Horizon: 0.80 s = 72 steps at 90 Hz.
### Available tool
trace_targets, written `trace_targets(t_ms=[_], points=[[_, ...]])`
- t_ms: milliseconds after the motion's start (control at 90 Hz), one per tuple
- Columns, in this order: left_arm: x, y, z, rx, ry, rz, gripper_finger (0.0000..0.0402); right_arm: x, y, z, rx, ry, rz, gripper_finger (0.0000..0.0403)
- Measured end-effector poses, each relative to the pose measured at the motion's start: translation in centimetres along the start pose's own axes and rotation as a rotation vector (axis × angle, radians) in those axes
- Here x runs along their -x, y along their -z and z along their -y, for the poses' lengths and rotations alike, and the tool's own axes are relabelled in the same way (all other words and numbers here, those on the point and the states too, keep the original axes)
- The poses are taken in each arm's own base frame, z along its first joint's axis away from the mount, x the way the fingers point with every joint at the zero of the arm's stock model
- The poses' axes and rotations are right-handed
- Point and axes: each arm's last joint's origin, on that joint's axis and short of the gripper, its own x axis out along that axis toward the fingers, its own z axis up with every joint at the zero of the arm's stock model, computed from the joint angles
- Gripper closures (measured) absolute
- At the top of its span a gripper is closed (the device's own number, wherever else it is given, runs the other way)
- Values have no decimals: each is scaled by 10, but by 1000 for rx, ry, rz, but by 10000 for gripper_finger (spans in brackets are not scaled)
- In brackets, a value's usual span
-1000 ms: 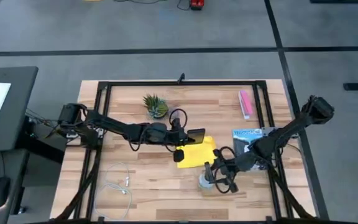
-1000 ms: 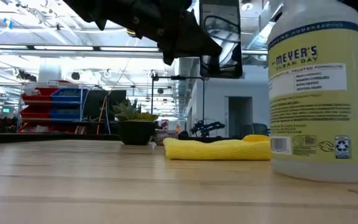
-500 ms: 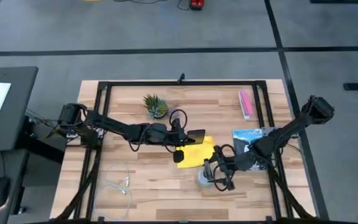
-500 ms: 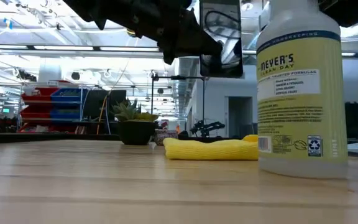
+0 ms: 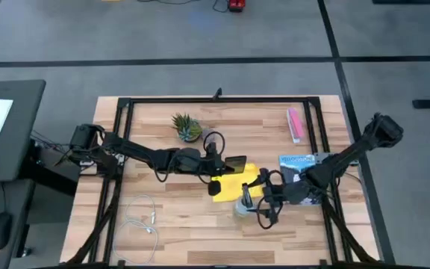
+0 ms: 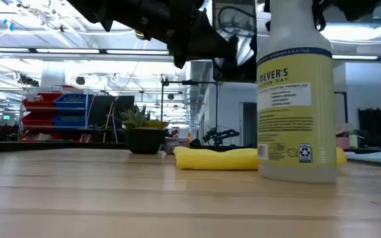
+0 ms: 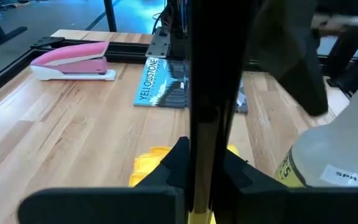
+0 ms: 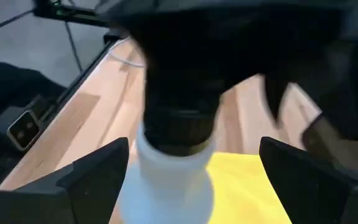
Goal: Apply microfiber cloth
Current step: Spray the front side of the cellphone using a spray bottle
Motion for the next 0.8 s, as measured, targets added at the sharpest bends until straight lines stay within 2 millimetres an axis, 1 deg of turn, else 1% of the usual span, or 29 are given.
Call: trace_targets(t_ms=[144, 300, 456, 567, 633, 744, 800], points=[[0, 0, 0, 0, 0, 0, 389, 4, -1, 2, 4, 68, 0, 53], [0, 0, 0, 0, 0, 0, 389, 4, -1, 3, 2, 87, 3, 52], [0, 0, 0, 0, 0, 0, 389, 4, -1, 3, -32, 86, 4, 50], [0, 0, 0, 0, 0, 0, 389, 3, -1, 1, -69, 20, -3, 51], [0, 0, 0, 0, 0, 0, 389, 3, -1, 1, -71, 15, -1, 51], [0, 0, 0, 0, 0, 0, 389, 3, 1, 3, -11, 27, -22, 50], [0, 0, 0, 0, 0, 0, 389, 4, 2, 1, 26, 63, -23, 50]])
